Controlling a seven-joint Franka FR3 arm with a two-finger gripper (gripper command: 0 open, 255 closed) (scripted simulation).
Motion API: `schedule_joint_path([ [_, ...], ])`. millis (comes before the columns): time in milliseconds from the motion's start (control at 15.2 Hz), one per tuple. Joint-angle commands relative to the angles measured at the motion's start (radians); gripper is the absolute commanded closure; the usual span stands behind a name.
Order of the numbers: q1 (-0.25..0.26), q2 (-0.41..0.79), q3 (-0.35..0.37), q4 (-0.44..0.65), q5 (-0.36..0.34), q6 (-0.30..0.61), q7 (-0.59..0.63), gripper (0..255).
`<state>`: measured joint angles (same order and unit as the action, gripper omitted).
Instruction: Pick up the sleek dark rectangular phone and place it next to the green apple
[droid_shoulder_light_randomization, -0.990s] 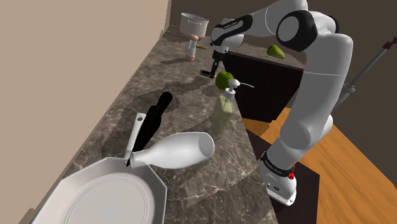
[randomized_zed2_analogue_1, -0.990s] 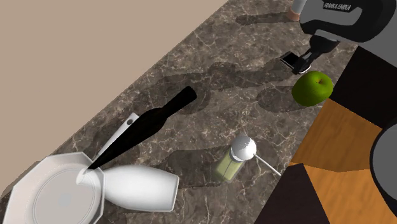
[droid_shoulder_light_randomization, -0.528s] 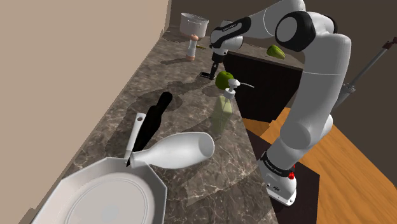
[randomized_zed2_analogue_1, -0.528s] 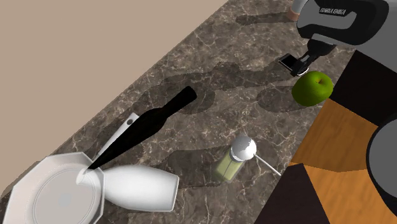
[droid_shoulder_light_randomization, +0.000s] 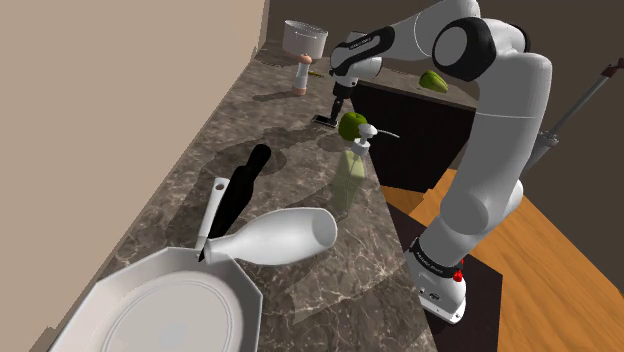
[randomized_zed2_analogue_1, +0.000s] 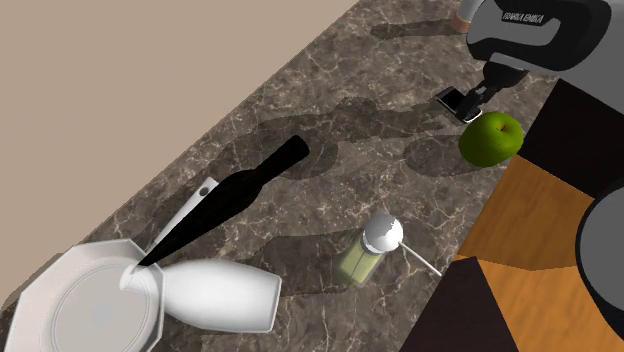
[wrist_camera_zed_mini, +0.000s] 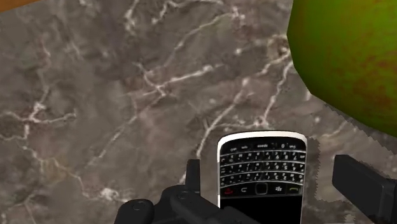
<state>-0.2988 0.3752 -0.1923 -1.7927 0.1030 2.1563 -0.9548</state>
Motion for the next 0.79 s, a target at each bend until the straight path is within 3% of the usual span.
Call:
schedule_joint_path([
  [0, 0.001, -0.015, -0.002, 0.013, -0.004, -0.028, 0.003, 0],
  [198, 0.002, -0.051, -0.006, 0.059, -0.015, -0.109, 0.009, 0],
  [726, 0.002, -0.051, -0.006, 0.059, -0.015, -0.109, 0.009, 0],
])
